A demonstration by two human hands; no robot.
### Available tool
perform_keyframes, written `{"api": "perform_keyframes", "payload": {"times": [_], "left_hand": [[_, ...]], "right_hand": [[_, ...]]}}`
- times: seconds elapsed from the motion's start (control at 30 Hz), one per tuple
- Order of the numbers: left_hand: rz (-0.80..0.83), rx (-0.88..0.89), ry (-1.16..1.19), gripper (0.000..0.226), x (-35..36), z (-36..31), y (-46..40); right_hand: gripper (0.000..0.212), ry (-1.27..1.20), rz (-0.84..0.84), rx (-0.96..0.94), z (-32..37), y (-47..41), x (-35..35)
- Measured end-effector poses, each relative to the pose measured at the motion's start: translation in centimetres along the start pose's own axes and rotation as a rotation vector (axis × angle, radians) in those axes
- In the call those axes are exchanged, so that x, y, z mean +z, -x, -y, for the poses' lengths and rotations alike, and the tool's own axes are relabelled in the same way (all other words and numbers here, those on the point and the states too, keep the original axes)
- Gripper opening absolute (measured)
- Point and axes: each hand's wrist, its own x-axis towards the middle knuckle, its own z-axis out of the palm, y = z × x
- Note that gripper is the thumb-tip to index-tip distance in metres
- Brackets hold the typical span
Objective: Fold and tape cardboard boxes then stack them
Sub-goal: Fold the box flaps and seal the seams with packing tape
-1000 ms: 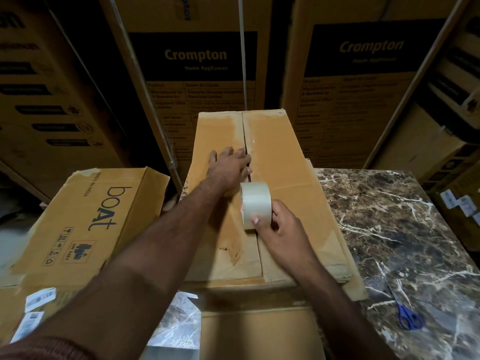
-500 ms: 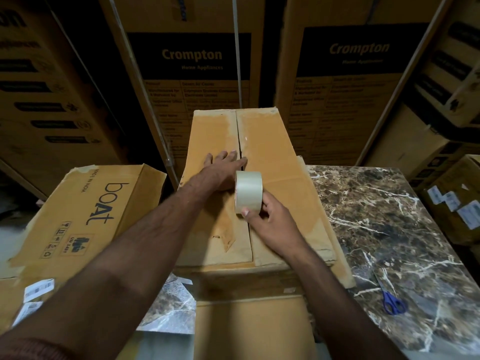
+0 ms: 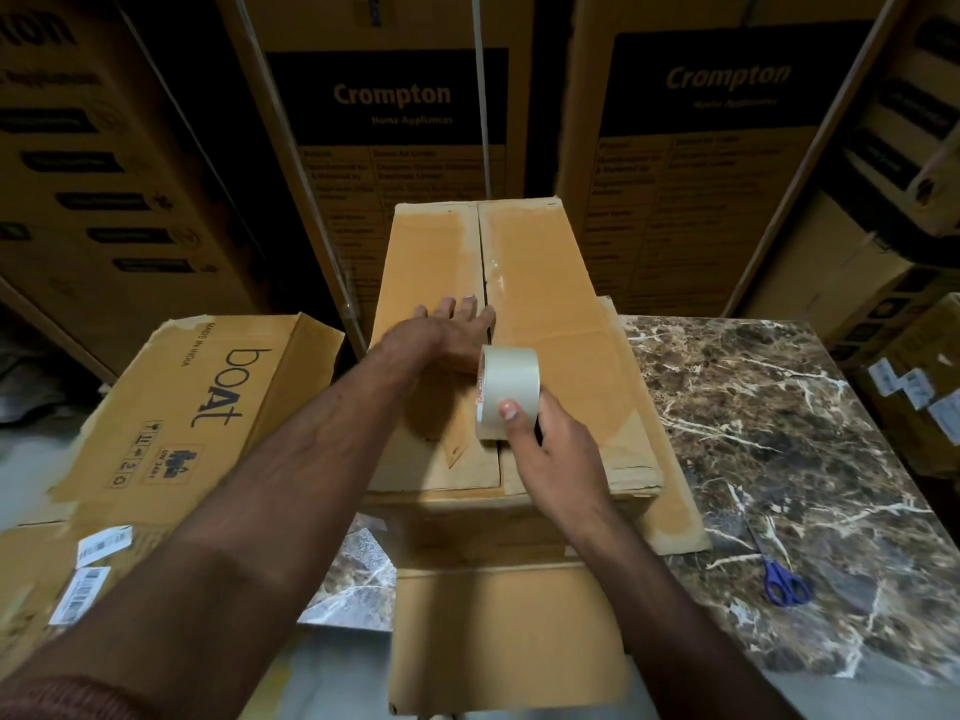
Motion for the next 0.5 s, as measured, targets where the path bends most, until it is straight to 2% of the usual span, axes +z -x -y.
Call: {"api": "perform_keyframes", "payload": {"times": [0.07, 0.17, 0.23, 0.33, 0.5], "left_hand": [[-0.003, -0.013, -0.012, 0.101, 1.0, -0.3, 0.3], [-0.09, -0.04, -0.034, 0.093, 1.3, -0.5, 0.3], [-0.139, -0.033, -0.047, 0.092, 1.7, -0.4, 0.4], [-0.228, -0.023, -0.041, 0.087, 2.9, -0.5, 1.2], [-0.276, -0.05, 0.006, 0.08, 2.2, -1.7, 2.3]], "right_hand": [[0.04, 0.03, 0.023, 0.01, -0.1, 0.0, 0.0], [0.029, 0.055, 0.088, 0.006, 0.3, -0.4, -0.5], [0.025, 0.006, 0.102, 0.006, 0.4, -0.3, -0.9], [0.02, -0.122, 0.037, -0.032, 0.0, 1.8, -0.8], [0.049, -0.171, -0.009, -0.114, -0.9, 3.6, -0.9]]}}
